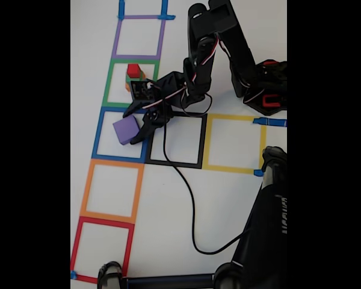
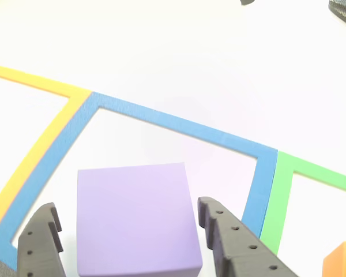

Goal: Tower of hanoi

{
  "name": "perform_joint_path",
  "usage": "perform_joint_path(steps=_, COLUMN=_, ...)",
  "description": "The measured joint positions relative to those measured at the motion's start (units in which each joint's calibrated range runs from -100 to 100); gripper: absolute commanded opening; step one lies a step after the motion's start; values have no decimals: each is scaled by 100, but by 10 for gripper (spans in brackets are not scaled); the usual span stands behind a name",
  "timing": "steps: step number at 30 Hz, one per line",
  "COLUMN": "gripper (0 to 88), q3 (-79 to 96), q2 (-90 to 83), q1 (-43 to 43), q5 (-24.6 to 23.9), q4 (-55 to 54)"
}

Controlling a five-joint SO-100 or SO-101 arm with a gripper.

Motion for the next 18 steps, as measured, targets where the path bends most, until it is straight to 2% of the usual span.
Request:
perform_joint_path(steps=6, gripper=260, q3=0, q2=-895, q1=-82, q5=0, q4=524)
perform_joint_path(steps=11, gripper=94, q3=0, q2=-1916, q1=-152, q5=18, q4=1395)
perform_joint_path(steps=14, gripper=23, q3=-18, q2=-2710, q1=-140, q5=0, q4=2177)
perform_joint_path(steps=18, gripper=13, q3=-159, q2=-3993, q1=187, q5=36, q4=3837)
